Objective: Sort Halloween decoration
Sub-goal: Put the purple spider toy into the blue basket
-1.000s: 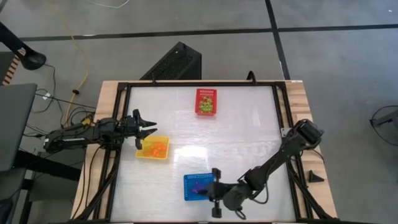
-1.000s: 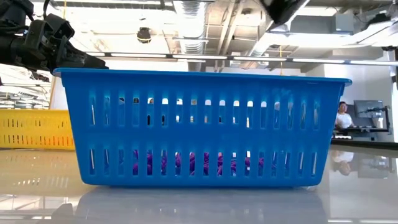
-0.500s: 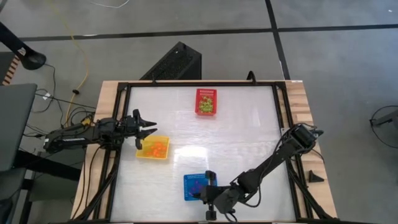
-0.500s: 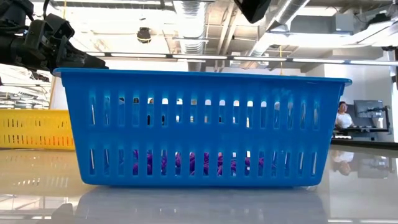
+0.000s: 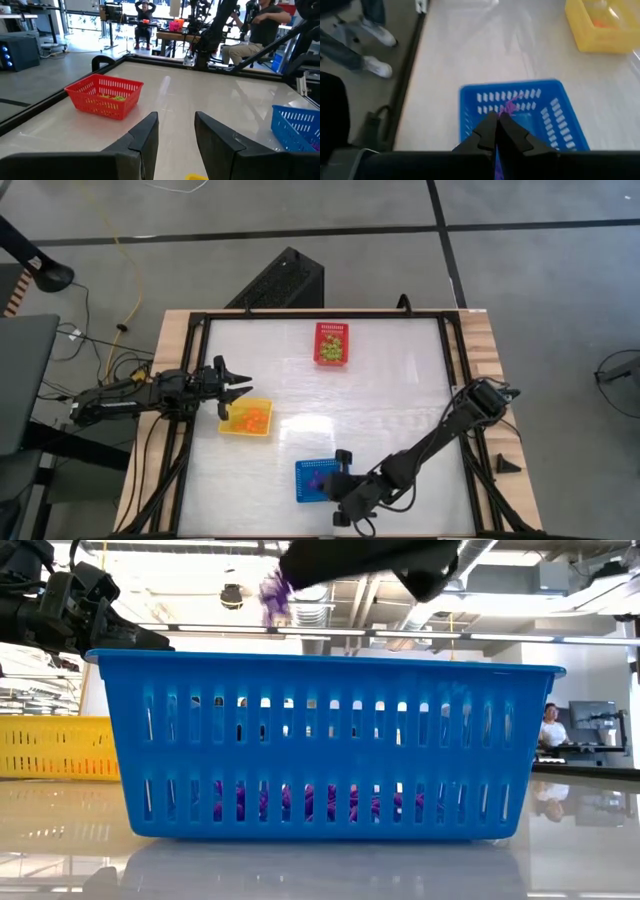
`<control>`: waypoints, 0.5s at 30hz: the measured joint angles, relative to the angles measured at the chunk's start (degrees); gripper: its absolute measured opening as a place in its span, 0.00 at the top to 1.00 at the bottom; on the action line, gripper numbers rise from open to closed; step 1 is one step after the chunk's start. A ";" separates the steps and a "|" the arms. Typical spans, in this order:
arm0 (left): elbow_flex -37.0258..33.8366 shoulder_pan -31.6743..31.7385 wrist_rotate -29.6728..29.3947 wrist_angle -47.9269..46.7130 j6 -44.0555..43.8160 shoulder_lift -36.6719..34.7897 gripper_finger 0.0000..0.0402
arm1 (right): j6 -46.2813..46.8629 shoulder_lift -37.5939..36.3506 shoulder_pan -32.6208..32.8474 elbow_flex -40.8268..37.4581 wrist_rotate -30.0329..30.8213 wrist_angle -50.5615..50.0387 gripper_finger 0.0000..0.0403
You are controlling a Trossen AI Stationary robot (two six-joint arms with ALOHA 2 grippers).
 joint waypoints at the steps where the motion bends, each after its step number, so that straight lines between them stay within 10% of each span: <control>1: -0.02 0.00 0.00 0.00 -0.02 0.00 0.71 | 0.75 0.00 -0.21 0.00 0.02 -0.86 0.91; 15: 0.00 0.00 0.00 0.00 -0.02 0.00 0.71 | 7.38 -0.02 -0.66 0.00 2.01 -5.80 0.77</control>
